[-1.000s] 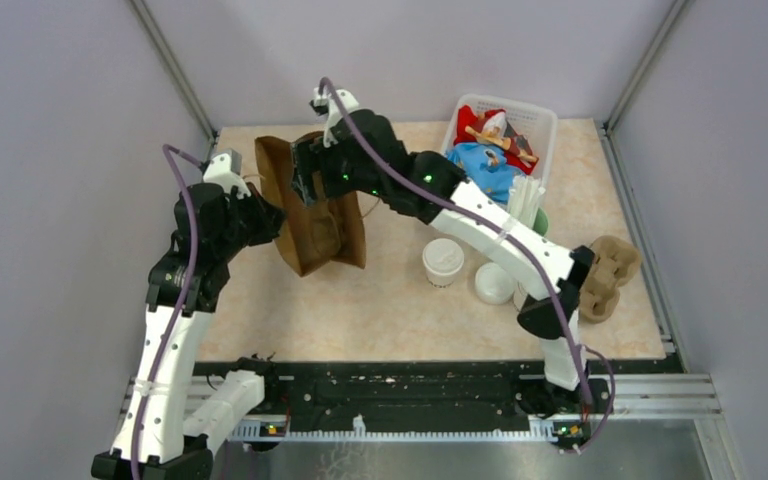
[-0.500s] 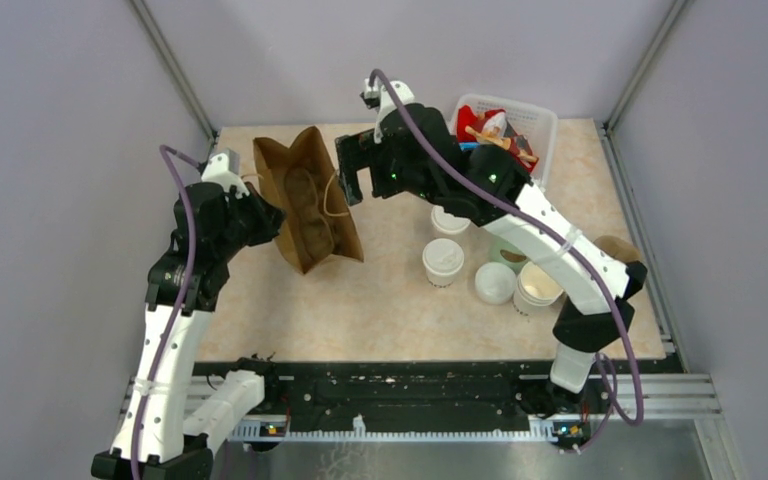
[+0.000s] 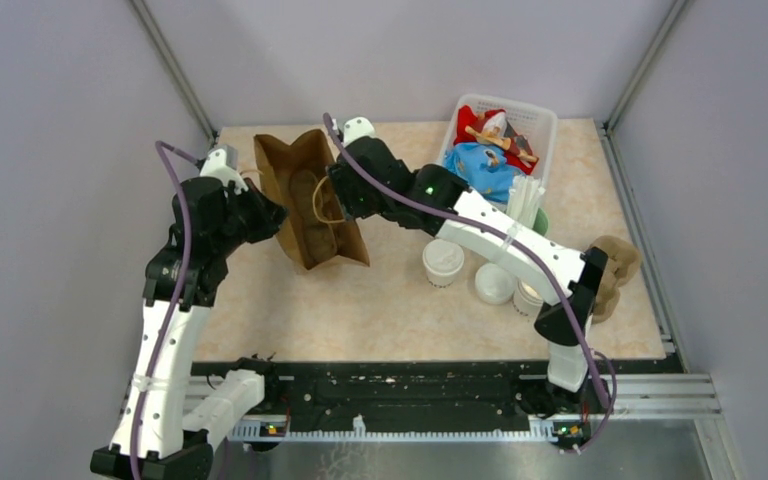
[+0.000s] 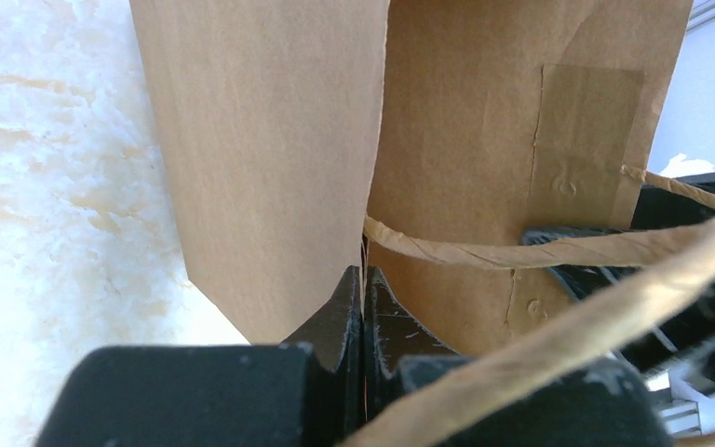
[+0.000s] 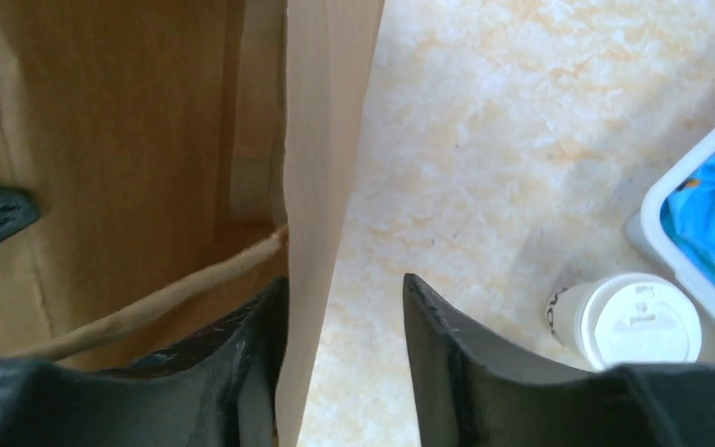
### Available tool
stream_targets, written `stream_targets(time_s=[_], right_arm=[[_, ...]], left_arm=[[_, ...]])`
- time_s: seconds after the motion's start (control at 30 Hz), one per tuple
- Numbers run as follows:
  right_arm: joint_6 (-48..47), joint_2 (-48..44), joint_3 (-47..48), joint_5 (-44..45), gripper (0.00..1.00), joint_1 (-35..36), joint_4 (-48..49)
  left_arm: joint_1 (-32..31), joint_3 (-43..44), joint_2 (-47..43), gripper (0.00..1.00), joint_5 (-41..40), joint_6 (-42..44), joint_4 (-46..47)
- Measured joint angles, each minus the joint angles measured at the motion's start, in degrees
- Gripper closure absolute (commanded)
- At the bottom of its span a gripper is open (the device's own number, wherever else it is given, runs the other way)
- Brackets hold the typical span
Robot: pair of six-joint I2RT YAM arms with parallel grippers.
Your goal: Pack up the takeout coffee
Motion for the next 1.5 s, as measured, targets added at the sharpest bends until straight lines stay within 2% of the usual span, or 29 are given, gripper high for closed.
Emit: stream_targets(time_s=[0.1, 0.17, 0.23, 0.3, 0.4, 0.47, 0.5, 0.57, 0.6, 0.67, 0.7, 0.8, 0.87, 0.93, 1.03, 1.13, 1.27, 1.4, 1.5], right_arm=[[-1.1, 1.7, -0.8, 0.1, 0.9, 0.0, 3.9], [-1.4, 2.8, -0.6, -0.2, 1.0, 0.0, 5.1], [-1.2, 4.1, 1.6, -0.4, 1.0, 0.0, 3.8], [-0.7, 6.6, 8.2, -1.7, 1.0, 0.0, 0.3], [1.7, 7.1, 16.5, -6.7, 1.0, 0.0, -2.8], [3.8, 3.3, 13.7, -9.6, 1.0, 0.0, -0.3], [4.7, 0.5, 10.1, -10.4, 1.0, -0.2, 1.5], [5.9, -4.4, 1.7, -12.1, 1.0, -1.2, 4.2], [5.9, -4.8, 0.6, -12.8, 1.0, -1.7, 3.7], [5.0, -1.1, 4.4, -12.9, 1.0, -3.3, -0.2], [4.2, 1.9, 7.7, -12.4, 1.0, -3.8, -1.6], [2.3, 7.1, 13.3, -11.1, 1.0, -3.8, -4.7], [1.2, 6.8, 13.0, -10.2, 1.0, -2.4, -4.5], [0.1, 2.6, 6.2, -9.2, 1.0, -0.7, 1.2], [-2.1, -6.6, -8.3, -8.5, 1.0, 1.4, 8.2], [-5.1, -8.1, -9.5, -6.8, 1.0, 2.1, 11.6], [-8.0, -13.0, -18.1, -5.0, 1.0, 2.3, 21.2], [-9.7, -12.5, -16.3, -4.2, 1.0, 2.6, 21.7], [-9.2, -11.2, -11.4, -4.3, 1.0, 2.8, 19.5]], left_arm=[[0.0, 0.8, 0.2, 1.0, 0.2, -0.5, -0.8], [0.0, 1.9, 0.7, 1.0, 0.4, -0.6, -1.9], [0.0, 5.0, 2.1, 1.0, 0.5, -0.5, -4.3], [0.0, 11.7, 4.9, 1.0, 0.6, -0.7, -8.6], [0.0, 29.3, 11.4, 1.0, 1.0, -2.1, -16.8], [0.0, 33.8, 11.8, 1.0, 1.0, -3.2, -16.5], [0.0, 31.7, 10.1, 1.0, 1.0, -3.8, -15.3], [-0.2, 19.3, 3.4, 1.0, 0.8, -4.4, -10.6], [-0.2, 12.8, 0.2, 1.0, 0.6, -4.6, -9.7], [-0.2, 3.6, -1.2, 1.0, 0.2, -4.9, -11.3], [-0.2, 2.4, 0.3, 1.0, 0.3, -4.8, -12.2], [-0.2, 6.2, 6.8, 1.0, 1.1, -4.0, -13.2], [-0.2, 9.9, 6.9, 1.0, 1.3, -3.7, -11.5], [-0.2, 9.7, 2.6, 1.0, 1.0, -3.8, -7.0], [-0.2, 3.3, -6.8, 1.0, -0.1, -3.9, -3.4], [-0.2, 1.8, -9.3, 1.0, 0.0, -4.2, -5.3], [-0.2, -1.8, -11.7, 1.0, -2.3, -3.4, -3.3], [-0.2, -3.3, -14.1, 1.0, -3.2, -3.2, -3.2], [-0.2, 1.2, -13.4, 1.0, -3.4, -3.5, -4.0]])
